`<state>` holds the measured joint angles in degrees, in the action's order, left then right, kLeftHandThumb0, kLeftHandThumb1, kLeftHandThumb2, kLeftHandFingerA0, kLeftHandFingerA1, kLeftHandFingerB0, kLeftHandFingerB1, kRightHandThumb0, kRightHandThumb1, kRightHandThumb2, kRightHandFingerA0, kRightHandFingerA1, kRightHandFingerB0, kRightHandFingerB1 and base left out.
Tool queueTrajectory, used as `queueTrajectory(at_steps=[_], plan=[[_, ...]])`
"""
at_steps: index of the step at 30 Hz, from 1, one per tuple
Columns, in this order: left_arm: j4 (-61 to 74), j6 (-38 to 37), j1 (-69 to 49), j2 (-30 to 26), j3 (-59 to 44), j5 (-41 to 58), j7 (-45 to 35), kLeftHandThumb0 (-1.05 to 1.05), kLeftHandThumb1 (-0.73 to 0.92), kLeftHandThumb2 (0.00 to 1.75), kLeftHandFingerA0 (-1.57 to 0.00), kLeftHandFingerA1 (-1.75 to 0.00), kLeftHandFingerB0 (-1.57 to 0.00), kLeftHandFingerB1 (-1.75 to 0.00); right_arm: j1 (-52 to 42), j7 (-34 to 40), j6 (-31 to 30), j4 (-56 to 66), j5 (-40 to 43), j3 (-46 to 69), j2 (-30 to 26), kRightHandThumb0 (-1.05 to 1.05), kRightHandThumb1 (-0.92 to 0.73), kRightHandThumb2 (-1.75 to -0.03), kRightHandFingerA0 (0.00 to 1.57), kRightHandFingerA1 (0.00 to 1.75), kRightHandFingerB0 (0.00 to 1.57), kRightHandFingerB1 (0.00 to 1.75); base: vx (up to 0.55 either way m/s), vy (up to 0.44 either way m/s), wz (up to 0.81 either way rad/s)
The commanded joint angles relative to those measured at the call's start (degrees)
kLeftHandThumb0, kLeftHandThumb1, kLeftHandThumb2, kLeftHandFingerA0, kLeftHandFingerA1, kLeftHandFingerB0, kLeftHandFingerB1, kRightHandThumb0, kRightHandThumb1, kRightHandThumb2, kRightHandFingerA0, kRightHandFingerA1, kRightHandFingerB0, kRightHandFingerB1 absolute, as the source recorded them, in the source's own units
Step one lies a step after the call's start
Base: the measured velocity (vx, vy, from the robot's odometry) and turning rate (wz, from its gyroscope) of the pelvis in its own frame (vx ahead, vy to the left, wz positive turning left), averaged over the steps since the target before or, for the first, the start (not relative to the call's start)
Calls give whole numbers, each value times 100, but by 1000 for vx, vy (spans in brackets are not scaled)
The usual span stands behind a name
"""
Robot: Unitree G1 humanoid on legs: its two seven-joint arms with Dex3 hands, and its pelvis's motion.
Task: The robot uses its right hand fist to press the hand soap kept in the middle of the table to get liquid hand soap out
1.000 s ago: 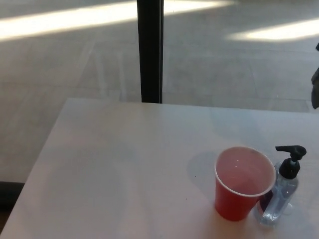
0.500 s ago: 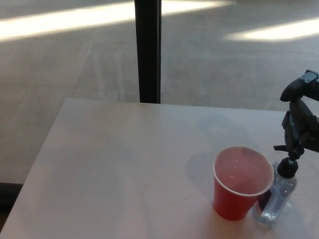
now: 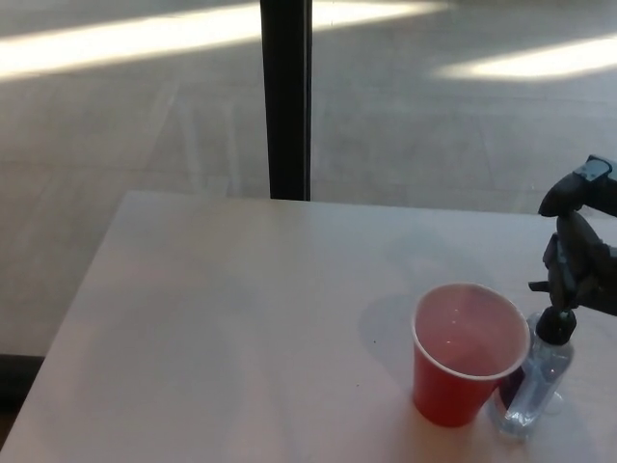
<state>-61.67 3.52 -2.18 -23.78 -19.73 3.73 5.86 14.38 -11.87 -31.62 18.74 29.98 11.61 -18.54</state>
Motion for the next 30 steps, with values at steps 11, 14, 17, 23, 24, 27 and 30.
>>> queueTrajectory(at_steps=[11, 14, 17, 23, 24, 27, 30], plan=[[95, 82, -61, -49, 26, 28, 38, -22, 38, 91, -73, -88, -54, -77, -235, 103, 313, -377, -370, -133, 311, -32, -65, -103, 99, 175, 72, 153, 0, 0, 0], [-57, 28, 1, -33, -12, 68, 34, -20, 37, 92, -73, -89, -51, -76, -287, 168, 395, -483, -348, -163, 532, -33, -68, -96, 101, 175, 64, 165, 0, 0, 0], [-94, -20, 0, -32, -12, 67, 30, -21, 38, 91, -74, -89, -52, -76, -304, 222, 373, -507, -349, -164, 644, -33, -67, -96, 101, 175, 65, 164, 0, 0, 0], [28, 77, -34, -36, 28, 43, 34, -21, 39, 91, -70, -86, -53, -77, -452, 226, 442, -427, -596, -380, 583, -32, -66, -99, 101, 175, 64, 165, 0, 0, 0], [18, 59, -34, -32, 19, 52, 33, -22, 38, 92, -69, -86, -52, -76, -481, 167, 477, -432, -568, -381, 568, -31, -68, -98, 100, 175, 62, 167, 0, 0, 0], [-13, 37, -3, -31, 44, 28, 45, -23, 38, 92, -72, -87, -50, -76, -537, 71, 509, -476, -531, -358, 493, -30, -68, -98, 99, 175, 63, 167, 0, 0, 0], [60, 102, -4, -38, 42, 37, 57, -22, 39, 92, -71, -87, -55, -78, -624, -22, 524, -478, -666, -415, 257, -29, -70, -96, 99, 175, 62, 166, 0, 0, 0]])
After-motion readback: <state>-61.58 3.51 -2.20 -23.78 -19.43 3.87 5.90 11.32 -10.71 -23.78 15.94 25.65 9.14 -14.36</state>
